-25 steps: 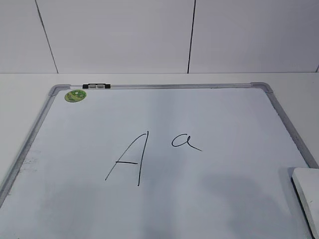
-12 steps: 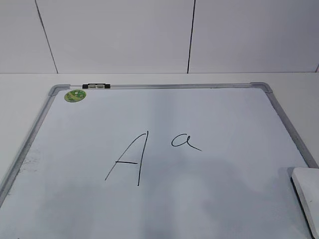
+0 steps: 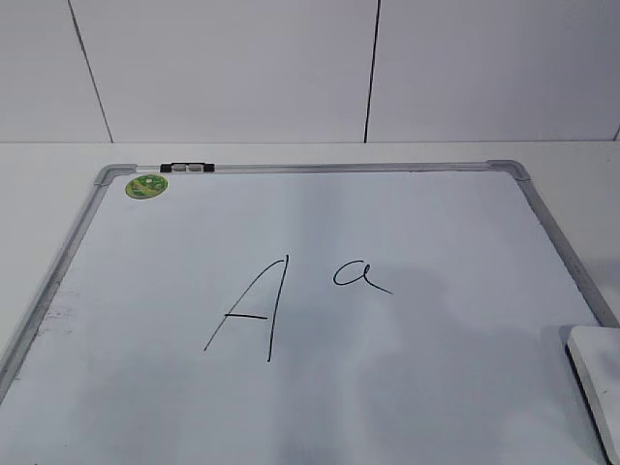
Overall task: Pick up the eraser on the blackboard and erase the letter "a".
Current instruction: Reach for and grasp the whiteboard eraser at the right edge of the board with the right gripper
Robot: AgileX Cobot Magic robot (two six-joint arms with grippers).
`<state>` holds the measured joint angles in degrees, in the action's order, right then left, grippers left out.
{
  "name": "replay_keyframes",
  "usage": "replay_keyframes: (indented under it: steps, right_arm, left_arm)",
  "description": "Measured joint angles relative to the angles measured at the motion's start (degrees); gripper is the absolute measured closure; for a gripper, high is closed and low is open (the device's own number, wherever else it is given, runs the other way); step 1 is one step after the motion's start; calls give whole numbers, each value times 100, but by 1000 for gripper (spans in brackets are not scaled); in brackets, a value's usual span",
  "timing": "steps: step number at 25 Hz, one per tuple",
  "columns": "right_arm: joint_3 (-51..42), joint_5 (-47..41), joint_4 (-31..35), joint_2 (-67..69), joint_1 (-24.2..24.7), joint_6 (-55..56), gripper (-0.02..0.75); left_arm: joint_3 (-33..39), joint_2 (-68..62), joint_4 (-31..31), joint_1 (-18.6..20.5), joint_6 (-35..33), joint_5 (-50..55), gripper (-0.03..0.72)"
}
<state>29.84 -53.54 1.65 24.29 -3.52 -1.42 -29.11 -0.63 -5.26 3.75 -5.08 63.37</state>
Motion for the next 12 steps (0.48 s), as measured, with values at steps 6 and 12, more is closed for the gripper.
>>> replay_keyframes:
  steps: [6, 12]
  right_arm:
    - [0, 36, 176, 617, 0, -4, 136]
    - [134, -7, 381, 1224, 0, -50, 71]
  left_arm:
    - [0, 0, 0, 0, 0, 0, 444]
    - [0, 0, 0, 0, 0, 0, 444]
